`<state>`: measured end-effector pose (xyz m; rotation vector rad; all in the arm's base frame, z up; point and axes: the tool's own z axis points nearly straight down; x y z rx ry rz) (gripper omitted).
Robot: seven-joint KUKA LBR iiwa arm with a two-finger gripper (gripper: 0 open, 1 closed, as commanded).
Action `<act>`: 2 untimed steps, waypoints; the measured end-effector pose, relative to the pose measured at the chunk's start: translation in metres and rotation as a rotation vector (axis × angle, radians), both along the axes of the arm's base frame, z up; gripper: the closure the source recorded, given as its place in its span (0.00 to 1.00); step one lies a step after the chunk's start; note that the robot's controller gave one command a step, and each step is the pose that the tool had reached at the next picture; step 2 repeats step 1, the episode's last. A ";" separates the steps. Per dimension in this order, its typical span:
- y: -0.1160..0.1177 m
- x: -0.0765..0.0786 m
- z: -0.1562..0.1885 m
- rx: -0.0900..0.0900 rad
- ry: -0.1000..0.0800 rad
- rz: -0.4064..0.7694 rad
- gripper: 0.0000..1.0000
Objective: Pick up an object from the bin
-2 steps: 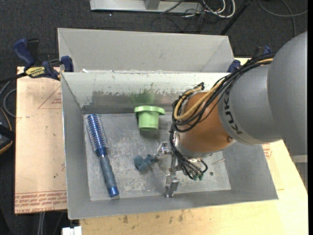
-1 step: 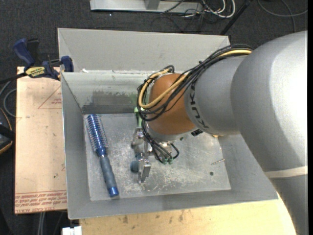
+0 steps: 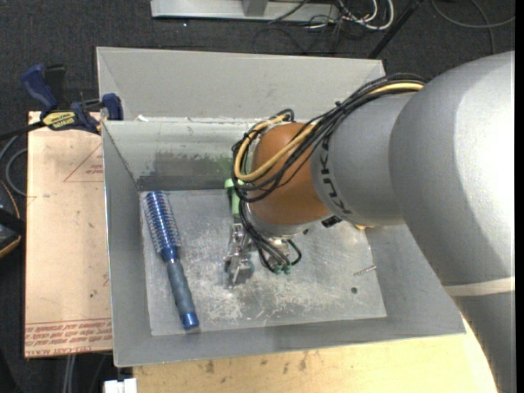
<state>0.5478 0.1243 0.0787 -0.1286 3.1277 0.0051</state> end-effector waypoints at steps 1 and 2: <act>0.000 0.000 0.218 -0.002 -0.002 0.162 1.00; 0.000 0.000 0.218 -0.002 -0.002 0.162 1.00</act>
Offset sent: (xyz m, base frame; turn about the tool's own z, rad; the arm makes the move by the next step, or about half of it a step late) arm -0.0019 -0.0015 0.2132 -0.1629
